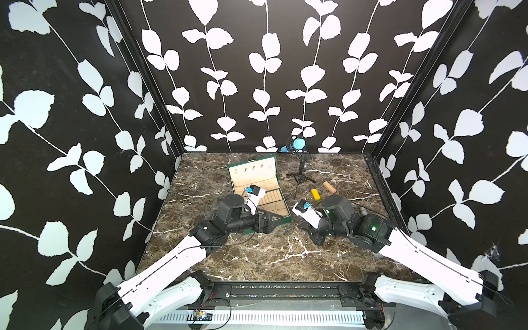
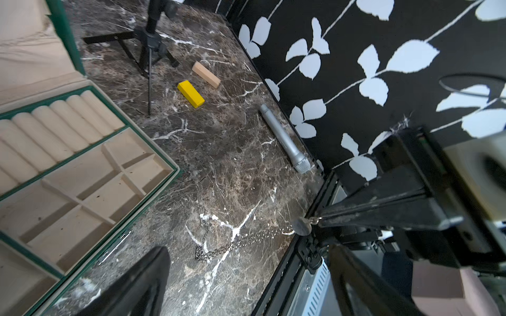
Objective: Put jewelry chain into jewelry box
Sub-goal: Pick up the necklace from the center of the board.
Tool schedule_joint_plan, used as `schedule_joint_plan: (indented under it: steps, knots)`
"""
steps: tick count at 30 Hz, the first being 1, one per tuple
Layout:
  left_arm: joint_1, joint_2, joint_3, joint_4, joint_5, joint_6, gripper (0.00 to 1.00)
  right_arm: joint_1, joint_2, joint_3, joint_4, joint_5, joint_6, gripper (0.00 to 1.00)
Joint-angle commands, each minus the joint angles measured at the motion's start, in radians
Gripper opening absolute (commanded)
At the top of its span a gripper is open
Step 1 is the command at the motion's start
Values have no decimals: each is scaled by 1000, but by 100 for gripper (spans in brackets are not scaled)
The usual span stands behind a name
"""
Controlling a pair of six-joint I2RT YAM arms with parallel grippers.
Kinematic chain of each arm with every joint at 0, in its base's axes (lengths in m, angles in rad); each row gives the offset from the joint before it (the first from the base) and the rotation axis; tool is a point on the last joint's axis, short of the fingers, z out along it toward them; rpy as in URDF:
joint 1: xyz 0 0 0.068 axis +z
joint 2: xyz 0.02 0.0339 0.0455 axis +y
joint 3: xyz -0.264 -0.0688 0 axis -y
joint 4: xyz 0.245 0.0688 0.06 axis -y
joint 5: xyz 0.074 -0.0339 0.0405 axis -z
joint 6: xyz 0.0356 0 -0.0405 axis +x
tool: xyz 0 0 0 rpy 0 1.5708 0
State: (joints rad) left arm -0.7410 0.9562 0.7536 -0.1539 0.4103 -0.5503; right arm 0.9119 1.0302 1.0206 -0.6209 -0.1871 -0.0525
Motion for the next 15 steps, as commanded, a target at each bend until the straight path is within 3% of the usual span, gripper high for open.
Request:
schedule_joint_plan:
  steps: [1,6,15]
  knots:
    - [-3,-11,1,114,22,23,98,6,-27,10,47,11,6,0]
    - [-3,29,-14,237,144,-16,97,6,-56,-7,89,-2,6,0]
    - [-2,96,-34,392,272,-138,85,6,-86,-13,118,-19,-12,0]
